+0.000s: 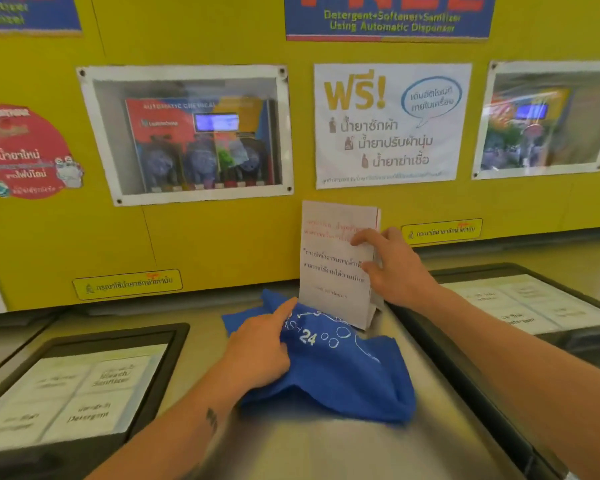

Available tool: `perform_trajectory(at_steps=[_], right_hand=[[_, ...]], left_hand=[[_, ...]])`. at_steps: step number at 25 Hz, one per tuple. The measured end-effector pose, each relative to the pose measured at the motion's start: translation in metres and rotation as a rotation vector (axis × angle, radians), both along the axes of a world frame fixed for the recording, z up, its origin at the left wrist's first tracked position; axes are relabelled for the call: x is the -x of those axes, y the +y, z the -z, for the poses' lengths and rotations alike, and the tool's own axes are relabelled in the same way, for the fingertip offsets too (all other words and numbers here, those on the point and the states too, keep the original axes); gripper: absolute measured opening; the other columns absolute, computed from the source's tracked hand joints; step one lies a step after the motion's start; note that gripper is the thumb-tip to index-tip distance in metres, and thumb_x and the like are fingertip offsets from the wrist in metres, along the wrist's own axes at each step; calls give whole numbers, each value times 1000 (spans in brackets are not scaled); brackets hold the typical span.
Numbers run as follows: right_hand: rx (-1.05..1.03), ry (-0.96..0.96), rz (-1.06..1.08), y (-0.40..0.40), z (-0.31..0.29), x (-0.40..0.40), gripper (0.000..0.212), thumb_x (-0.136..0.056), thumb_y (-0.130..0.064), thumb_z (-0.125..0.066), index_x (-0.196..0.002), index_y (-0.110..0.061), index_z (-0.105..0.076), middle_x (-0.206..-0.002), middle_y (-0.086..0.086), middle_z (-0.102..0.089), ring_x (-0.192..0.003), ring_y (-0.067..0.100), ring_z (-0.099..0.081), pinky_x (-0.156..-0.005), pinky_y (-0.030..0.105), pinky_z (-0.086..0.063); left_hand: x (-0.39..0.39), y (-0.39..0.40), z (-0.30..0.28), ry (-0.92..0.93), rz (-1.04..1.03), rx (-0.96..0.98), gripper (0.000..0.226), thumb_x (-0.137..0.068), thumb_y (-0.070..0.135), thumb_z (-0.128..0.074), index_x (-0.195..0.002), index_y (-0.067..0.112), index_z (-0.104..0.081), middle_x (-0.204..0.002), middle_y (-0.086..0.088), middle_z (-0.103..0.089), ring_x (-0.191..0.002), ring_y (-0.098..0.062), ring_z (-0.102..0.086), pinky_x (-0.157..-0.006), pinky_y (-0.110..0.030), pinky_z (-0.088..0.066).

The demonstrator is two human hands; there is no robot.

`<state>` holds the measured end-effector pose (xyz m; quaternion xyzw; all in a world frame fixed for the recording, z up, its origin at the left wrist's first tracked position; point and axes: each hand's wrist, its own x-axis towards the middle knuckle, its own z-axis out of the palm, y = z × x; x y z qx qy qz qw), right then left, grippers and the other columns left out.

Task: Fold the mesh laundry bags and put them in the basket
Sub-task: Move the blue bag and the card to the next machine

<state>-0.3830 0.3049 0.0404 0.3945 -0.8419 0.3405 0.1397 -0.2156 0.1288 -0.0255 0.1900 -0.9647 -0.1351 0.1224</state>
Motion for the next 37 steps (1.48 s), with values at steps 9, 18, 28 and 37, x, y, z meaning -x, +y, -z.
perform_trajectory(at_steps=[9, 18, 28, 37], right_hand=[[173, 95, -238, -106, -32, -95, 41, -90, -6, -60, -115, -38, -52, -114, 2, -46, -98, 24, -54, -84, 34, -53], [271, 74, -589, -321, -27, -240, 50, -91, -2, -57, -124, -37, -49, -121, 1, -46, -107, 20, -52, -83, 25, -50], [225, 57, -690, -471, -7, -339, 56, -90, 3, -54, -133, -33, -46, -120, 3, -40, -103, 13, -42, -67, 3, -40], [193, -24, -596, -503, 14, -339, 56, -93, 3, -53, -133, -34, -43, -130, 3, -35, -111, 12, -37, -77, 19, -51]], left_hand=[[-142, -152, -70, 548, -144, 178, 27, -86, -4, -51, -93, 10, -73, -84, -2, -38, -74, -17, -41, -58, -25, -23], [-372, -330, -87, 543, -625, 541, 16, -87, 7, -63, -101, 8, -70, -92, -16, -45, -64, -27, -43, -56, -29, -34], [-487, -411, -36, 198, -968, 89, 54, -79, 17, -50, -133, 24, -49, -141, -15, -34, -116, -42, -46, -91, -55, -45], [-445, -420, 9, -270, -893, -100, 100, -65, 90, -37, -150, 45, -10, -163, -4, -9, -149, -36, -3, -107, -75, 9]])
